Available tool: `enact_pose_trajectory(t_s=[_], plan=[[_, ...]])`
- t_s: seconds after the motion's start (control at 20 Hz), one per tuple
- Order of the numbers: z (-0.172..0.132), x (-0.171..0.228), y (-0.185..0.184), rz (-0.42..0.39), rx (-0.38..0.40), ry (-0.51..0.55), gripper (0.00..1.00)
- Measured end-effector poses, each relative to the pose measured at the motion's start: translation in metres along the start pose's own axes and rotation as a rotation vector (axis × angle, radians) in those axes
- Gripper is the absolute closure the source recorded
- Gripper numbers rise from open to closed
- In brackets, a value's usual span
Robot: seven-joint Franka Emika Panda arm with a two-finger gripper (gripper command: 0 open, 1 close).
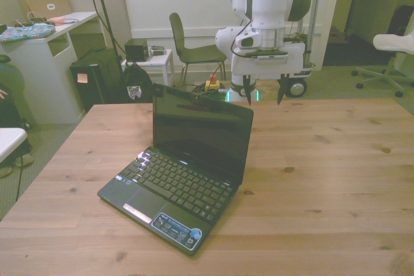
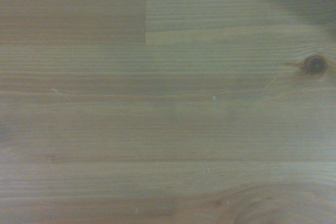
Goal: Close the laptop
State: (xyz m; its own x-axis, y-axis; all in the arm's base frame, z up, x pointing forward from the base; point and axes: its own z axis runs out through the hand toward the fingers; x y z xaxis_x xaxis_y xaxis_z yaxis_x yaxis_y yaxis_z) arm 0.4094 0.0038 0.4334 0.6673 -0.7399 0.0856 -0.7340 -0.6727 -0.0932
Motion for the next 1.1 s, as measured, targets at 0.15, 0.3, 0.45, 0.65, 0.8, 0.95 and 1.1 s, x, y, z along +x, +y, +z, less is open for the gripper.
enact_pose_trajectory(t_s=[0.15, 0.3, 0.45, 0.65, 0.8, 0.95, 1.1], plan=[[0.0, 0.006, 0.002, 0.0, 0.0, 0.004, 0.0], [-0.012, 0.041, 0.004, 0.08, 0.007, 0.077, 0.0], [-0.022, 0.081, 0.001, 0.172, 0.004, 0.139, 0.0], [-0.03, 0.11, -0.015, 0.258, 0.004, 0.182, 0.0], [-0.037, 0.126, -0.021, 0.329, 0.017, 0.201, 0.0], [-0.043, 0.141, -0.017, 0.392, 0.026, 0.213, 0.0], [-0.045, 0.151, -0.006, 0.448, 0.028, 0.216, 1.0]])
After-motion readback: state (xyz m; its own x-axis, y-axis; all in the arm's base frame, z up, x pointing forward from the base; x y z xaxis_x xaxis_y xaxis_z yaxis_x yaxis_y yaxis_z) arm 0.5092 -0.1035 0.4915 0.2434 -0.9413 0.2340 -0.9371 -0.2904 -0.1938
